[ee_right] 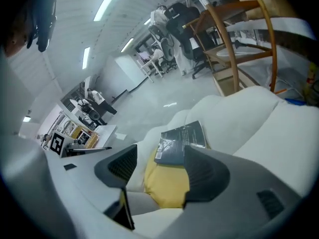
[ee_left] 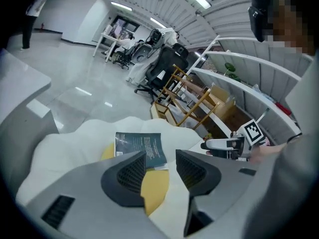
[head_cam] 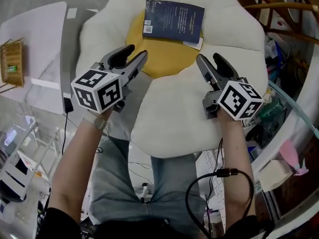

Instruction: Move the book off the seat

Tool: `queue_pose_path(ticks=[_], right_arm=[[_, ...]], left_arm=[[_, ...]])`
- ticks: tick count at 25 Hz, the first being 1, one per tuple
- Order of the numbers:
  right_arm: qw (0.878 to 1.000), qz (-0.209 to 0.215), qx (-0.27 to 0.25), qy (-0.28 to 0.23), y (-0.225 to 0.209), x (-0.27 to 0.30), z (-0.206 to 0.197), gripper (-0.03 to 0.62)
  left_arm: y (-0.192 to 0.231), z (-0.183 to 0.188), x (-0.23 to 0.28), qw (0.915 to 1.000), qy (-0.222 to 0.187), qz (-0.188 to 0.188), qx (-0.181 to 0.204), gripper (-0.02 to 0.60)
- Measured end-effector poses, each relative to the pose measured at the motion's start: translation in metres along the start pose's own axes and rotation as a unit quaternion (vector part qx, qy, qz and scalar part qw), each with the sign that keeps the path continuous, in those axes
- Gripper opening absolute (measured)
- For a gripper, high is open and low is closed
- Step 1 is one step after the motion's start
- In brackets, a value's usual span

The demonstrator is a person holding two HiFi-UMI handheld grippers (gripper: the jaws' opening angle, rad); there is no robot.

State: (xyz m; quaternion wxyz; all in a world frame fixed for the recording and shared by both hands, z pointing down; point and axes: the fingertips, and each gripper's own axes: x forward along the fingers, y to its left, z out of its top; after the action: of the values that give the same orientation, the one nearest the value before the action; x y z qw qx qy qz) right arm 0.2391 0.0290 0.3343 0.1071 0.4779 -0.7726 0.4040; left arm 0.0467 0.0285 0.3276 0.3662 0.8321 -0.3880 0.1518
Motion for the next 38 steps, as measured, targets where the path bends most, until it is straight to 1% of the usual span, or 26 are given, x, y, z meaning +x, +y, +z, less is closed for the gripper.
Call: queue_pose_path(ticks=[6,10,13,19,23,27,30,34,36,38], right_arm=[[0.999,-0.007,0.032,0.026,-0.037,0.052,-0.022,0.305],[0.997,-0.009,0.064,0.037,-0.062,0.086,-0.034,0.316],[0.995,-0.018,0.088,0.045,-0.082,0.108,-0.045,0.318],[0.992,-0.034,0.112,0.056,-0.119,0.138,-0.064,0.328],[0.988,-0.029,0.143,0.049,-0.135,0.151,-0.066,0.330],[0.988,-0.020,0.141,0.061,-0.139,0.167,-0.071,0.330],[0.986,-0.017,0.148,0.078,-0.142,0.178,-0.080,0.331],[0.983,-0.023,0.163,0.087,-0.151,0.188,-0.088,0.331],[0.983,-0.022,0.160,0.090,-0.153,0.193,-0.090,0.331],[0.981,-0.014,0.172,0.088,-0.155,0.195,-0.091,0.336]], left_arm=[[0.041,-0.025,0.045,0.9998,0.022,0.005,0.003,0.198],[0.073,-0.030,0.077,0.9997,0.023,0.010,-0.002,0.210],[0.097,-0.035,0.098,0.9995,0.025,0.020,-0.005,0.228],[0.135,-0.056,0.122,0.9985,0.034,0.035,-0.025,0.255],[0.151,-0.066,0.132,0.9980,0.041,0.033,-0.036,0.259],[0.163,-0.064,0.146,0.9973,0.041,0.026,-0.056,0.261],[0.165,-0.061,0.156,0.9971,0.049,0.013,-0.057,0.261],[0.162,-0.065,0.174,0.9941,0.078,-0.022,-0.072,0.261],[0.163,-0.071,0.182,0.9906,0.097,-0.032,-0.091,0.261],[0.164,-0.079,0.189,0.9868,0.113,-0.038,-0.109,0.261]])
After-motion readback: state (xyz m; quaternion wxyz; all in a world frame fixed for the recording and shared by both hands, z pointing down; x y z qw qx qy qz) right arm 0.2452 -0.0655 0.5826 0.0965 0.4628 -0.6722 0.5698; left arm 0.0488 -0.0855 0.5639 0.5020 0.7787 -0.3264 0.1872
